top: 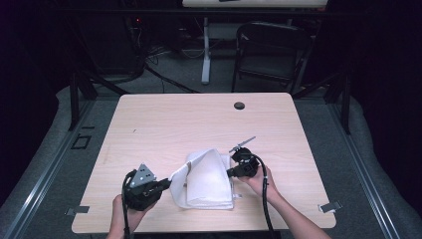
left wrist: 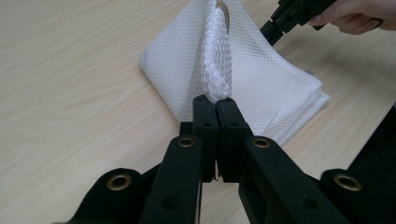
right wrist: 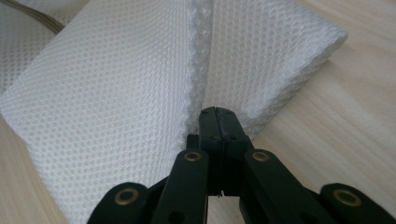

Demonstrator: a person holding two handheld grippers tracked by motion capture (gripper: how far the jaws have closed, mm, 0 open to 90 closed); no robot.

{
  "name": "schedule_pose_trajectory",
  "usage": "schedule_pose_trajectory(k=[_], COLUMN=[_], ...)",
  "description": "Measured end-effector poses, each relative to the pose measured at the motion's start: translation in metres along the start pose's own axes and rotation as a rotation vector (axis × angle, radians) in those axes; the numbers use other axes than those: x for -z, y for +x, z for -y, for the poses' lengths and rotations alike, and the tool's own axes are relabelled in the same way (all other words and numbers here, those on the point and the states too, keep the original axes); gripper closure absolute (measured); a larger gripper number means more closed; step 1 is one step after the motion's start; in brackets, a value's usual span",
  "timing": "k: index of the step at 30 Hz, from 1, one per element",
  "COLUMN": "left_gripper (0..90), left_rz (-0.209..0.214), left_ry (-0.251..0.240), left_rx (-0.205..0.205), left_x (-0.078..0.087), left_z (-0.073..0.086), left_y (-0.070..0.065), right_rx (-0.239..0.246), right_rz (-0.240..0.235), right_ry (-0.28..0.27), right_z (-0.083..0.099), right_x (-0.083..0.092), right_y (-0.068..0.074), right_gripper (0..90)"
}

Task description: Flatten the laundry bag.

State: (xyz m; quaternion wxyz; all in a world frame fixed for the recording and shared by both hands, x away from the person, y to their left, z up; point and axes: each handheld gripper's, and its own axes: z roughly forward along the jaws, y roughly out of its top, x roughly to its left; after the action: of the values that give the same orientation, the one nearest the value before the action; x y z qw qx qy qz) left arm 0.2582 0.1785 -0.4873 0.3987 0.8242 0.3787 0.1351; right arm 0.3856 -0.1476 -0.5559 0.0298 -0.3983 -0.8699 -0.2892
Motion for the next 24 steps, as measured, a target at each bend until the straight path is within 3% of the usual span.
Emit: schedule_pose_trajectory(k=[6, 9, 10, 16, 18, 21, 24], left_gripper=[88.7, 88.7, 88.7, 88.7, 88.7, 88.7, 88.7], left_rz=[-0.026, -0.044, -0.044, -0.053, -0.04, -0.066, -0.063], left_ry=[0.024, 0.045, 0.048, 0.085, 0.094, 0.103, 0.115], left_rx=[0.021, 0.023, 0.029, 0.038, 0.086, 0.112, 0.153], left_x=[0.003, 0.003, 0.003, 0.002, 0.002, 0.003, 0.004], left_z=[0.007, 0.009, 0.01, 0.014, 0.018, 0.023, 0.026], left_y=[0.008, 0.013, 0.015, 0.024, 0.034, 0.043, 0.05], right_rx=[0.015, -0.011, 0.013, 0.014, 0.01, 0.009, 0.008], right_rz=[0.009, -0.007, 0.004, -0.006, -0.017, -0.011, -0.009], right_ry=[0.019, 0.002, 0.024, 0.026, 0.021, 0.027, 0.03], right_z=[0.0, 0.002, 0.001, 0.002, 0.002, 0.002, 0.002], right_x=[0.001, -0.003, -0.002, -0.005, -0.006, -0.005, -0.005], right_y=[0.001, 0.003, 0.002, 0.001, 0.002, 0.001, 0.002], right_gripper=[90.0, 90.0, 90.0, 90.0, 90.0, 90.0, 90.0])
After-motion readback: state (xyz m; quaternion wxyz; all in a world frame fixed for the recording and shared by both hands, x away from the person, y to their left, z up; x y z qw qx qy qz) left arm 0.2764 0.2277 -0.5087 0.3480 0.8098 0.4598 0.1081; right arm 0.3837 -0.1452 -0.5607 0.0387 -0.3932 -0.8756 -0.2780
